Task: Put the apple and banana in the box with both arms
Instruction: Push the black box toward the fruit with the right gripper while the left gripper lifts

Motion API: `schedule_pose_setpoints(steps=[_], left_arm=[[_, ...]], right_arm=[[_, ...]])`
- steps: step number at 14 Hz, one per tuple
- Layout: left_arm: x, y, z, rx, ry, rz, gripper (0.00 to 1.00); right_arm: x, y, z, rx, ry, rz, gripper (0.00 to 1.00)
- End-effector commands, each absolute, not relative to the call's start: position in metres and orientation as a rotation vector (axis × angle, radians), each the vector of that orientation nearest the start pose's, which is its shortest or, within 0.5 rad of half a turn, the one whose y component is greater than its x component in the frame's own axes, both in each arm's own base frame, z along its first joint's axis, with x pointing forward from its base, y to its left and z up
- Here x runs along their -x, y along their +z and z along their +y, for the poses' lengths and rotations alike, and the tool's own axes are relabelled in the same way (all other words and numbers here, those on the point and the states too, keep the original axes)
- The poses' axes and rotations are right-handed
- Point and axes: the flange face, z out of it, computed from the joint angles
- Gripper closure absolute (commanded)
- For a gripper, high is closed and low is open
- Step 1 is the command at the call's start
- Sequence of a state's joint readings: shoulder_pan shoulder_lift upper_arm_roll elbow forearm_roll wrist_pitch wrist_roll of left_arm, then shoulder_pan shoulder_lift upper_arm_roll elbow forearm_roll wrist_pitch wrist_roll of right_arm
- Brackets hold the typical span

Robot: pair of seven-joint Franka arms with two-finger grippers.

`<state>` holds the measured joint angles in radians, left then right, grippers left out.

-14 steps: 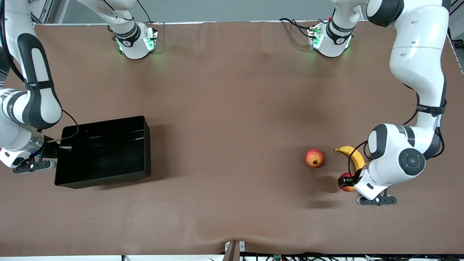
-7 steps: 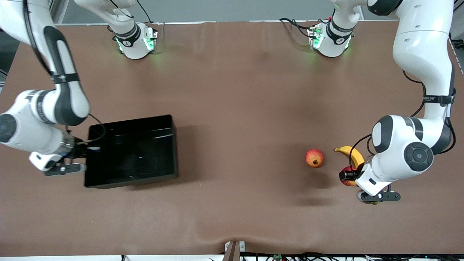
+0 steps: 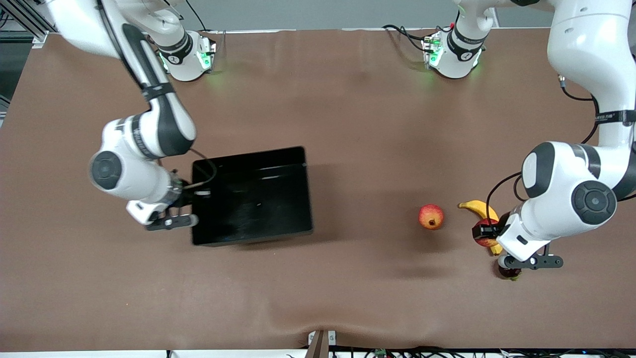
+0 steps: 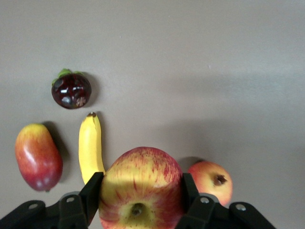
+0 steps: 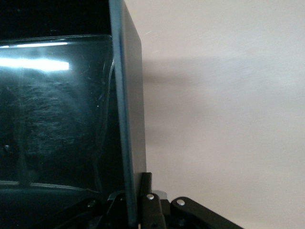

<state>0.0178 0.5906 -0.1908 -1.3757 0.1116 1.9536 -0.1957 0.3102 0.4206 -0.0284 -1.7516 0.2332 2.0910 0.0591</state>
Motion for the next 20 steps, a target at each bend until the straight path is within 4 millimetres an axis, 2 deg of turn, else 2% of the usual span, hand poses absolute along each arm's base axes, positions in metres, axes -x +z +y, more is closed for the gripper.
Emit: schedule_pose_setpoints(steps=[1, 3, 6, 9, 10, 13, 16, 18, 20], left_arm=[[-0.701, 0.391, -0.114, 3.153, 0.018, -0.108, 1.0], [-0.698, 0.39, -0.127, 3.162, 0.025, -0.157, 1.0], [-0.695, 0.392, -0.145, 3.172, 0.026, -0.189, 1.0], [-0.694, 0.393, -0.146, 3.171, 0.024, -0.197, 1.0], [-0.694, 0.393, -0.148, 3.172, 0.027, -0.193, 1.0], [-0.692, 0.389, -0.154, 3.171, 0.038, -0.227, 1.0], [-0.689, 0.384, -0.162, 3.168, 0.055, -0.223, 1.0], [-0.686, 0.38, -0.17, 3.165, 0.067, -0.226, 1.0], [-0.682, 0.376, -0.179, 3.159, 0.081, -0.238, 1.0]], right_arm=[[-0.606, 0.334, 0.225, 2.942, 0.188, -0.049, 1.0], [-0.593, 0.335, 0.258, 2.95, 0.206, 0.021, 1.0], [-0.558, 0.337, 0.332, 2.966, 0.225, 0.128, 1.0], [-0.52, 0.335, 0.397, 2.965, 0.188, 0.113, 1.0], [-0.508, 0.326, 0.417, 2.968, 0.178, 0.081, 1.0], [-0.49, 0.307, 0.446, 2.966, 0.149, 0.044, 1.0], [-0.473, 0.286, 0.47, 2.969, 0.138, 0.153, 1.0], [-0.466, 0.269, 0.48, 2.971, 0.123, 0.155, 1.0], [-0.465, 0.254, 0.481, 2.977, 0.121, 0.155, 1.0]])
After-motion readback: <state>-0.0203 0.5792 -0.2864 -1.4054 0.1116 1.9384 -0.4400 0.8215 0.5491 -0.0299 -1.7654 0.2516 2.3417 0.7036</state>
